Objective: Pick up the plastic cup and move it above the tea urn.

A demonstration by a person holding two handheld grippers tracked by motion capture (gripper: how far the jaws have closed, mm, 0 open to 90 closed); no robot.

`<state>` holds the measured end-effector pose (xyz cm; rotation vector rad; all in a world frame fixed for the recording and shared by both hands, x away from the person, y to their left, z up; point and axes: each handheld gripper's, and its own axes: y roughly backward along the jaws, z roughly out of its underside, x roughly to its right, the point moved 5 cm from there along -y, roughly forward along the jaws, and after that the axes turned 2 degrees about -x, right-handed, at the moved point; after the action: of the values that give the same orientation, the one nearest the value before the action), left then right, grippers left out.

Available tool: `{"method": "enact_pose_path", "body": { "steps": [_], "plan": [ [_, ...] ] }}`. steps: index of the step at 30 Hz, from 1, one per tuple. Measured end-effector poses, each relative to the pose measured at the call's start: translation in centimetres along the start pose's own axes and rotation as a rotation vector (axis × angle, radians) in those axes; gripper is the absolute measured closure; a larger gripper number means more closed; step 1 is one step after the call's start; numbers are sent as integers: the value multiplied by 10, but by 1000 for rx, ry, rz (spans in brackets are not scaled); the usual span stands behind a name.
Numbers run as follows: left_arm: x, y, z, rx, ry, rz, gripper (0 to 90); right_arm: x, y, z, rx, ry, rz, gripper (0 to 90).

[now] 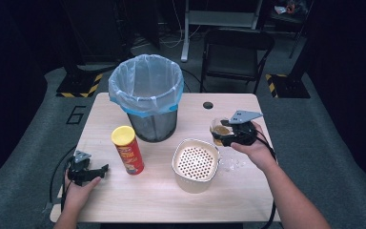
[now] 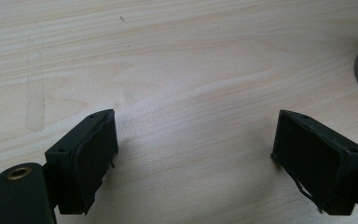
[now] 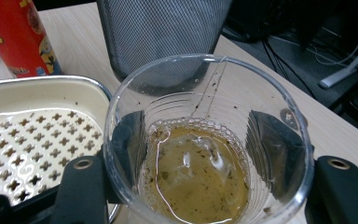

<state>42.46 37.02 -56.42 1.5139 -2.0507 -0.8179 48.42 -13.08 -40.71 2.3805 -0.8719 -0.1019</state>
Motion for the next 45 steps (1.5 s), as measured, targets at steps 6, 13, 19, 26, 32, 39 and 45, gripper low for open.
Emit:
{"method": "enact_pose_path", "body": {
  "steps": [6, 13, 19, 26, 32, 39, 45],
  "plan": [
    [0, 0, 0, -3, -1, 1, 134, 1, -10, -8, 24, 37, -16, 375],
    [0, 0, 0, -3, -2, 2, 134, -1, -20, -15, 28, 139, 22, 374],
    [0, 0, 0, -5, -3, 2, 134, -3, -21, -21, 46, 218, 59, 374],
    [0, 0, 0, -4, -2, 2, 134, -12, -21, -23, 30, 341, 75, 374],
    [0, 0, 0, -4, -2, 1, 134, -17, -24, -24, 25, 394, 89, 374],
    [0, 0, 0, 4, 0, -2, 134, -21, -26, -24, 24, 439, 95, 374],
    [0, 0, 0, -5, -3, 2, 134, -23, -27, -23, 23, 464, 99, 373]
  ]
}}
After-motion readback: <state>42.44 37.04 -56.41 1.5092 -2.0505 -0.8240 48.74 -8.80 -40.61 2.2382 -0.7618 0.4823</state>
